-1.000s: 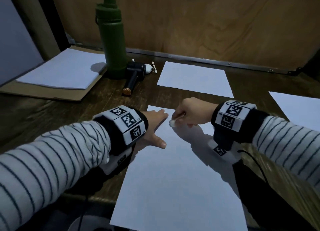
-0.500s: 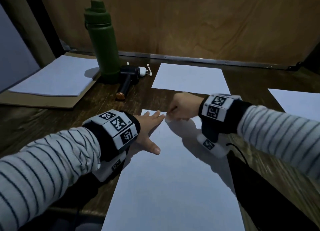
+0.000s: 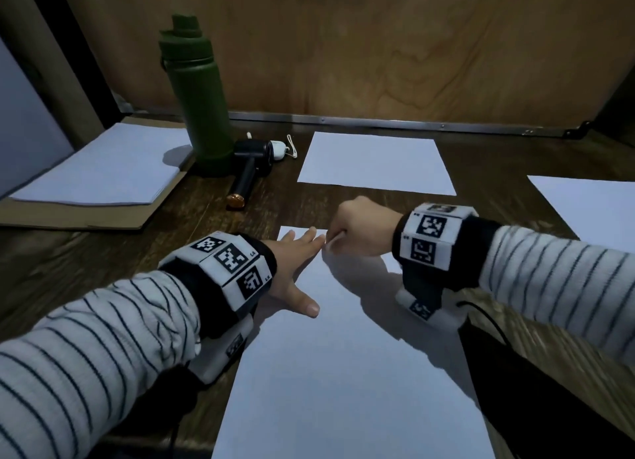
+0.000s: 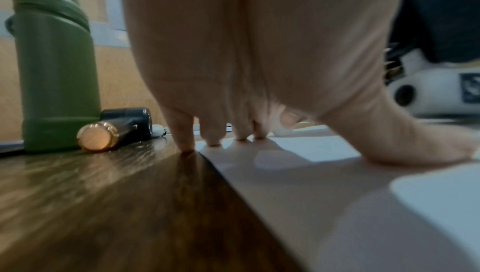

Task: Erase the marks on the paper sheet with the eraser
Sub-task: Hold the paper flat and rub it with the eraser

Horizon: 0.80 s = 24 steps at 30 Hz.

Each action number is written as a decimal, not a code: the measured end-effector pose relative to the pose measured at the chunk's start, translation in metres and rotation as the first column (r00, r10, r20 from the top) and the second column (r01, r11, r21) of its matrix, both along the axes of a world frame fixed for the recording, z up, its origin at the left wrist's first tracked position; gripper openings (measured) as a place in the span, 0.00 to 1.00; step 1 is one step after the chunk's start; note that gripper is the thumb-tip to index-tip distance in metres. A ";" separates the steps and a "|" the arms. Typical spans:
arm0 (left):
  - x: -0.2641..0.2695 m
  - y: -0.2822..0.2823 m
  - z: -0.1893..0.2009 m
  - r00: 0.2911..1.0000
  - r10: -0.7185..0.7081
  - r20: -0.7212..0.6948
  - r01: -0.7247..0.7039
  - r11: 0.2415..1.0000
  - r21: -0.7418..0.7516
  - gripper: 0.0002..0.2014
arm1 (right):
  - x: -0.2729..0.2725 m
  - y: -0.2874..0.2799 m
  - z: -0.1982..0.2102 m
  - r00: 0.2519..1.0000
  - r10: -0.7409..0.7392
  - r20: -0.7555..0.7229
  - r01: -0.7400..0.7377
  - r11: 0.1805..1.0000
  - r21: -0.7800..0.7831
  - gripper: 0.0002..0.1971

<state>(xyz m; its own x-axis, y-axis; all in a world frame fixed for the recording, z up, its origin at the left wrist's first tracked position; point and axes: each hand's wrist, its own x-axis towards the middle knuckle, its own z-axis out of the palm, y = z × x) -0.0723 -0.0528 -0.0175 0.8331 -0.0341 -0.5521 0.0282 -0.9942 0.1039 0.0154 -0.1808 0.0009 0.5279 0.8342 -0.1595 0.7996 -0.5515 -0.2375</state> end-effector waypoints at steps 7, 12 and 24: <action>0.000 0.001 -0.001 1.000 -0.012 -0.001 0.012 1.000 0.020 0.58 | 0.004 -0.001 0.005 0.995 -0.082 -0.059 0.082 0.997 -0.001 0.13; -0.001 0.001 -0.001 1.000 -0.017 0.012 0.017 1.000 0.008 0.58 | -0.012 -0.007 0.001 0.999 -0.018 -0.027 0.018 1.000 -0.012 0.14; 0.001 0.001 0.000 0.999 -0.032 -0.015 0.032 0.999 0.026 0.57 | -0.019 -0.006 -0.001 0.991 -0.072 -0.110 0.064 0.995 -0.074 0.13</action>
<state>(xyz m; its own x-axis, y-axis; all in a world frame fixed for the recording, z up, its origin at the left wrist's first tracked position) -0.0711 -0.0514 -0.0180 0.8236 -0.0460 -0.5653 -0.0023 -0.9970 0.0779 -0.0033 -0.1872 0.0004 0.5583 0.7817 -0.2779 0.7301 -0.6220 -0.2830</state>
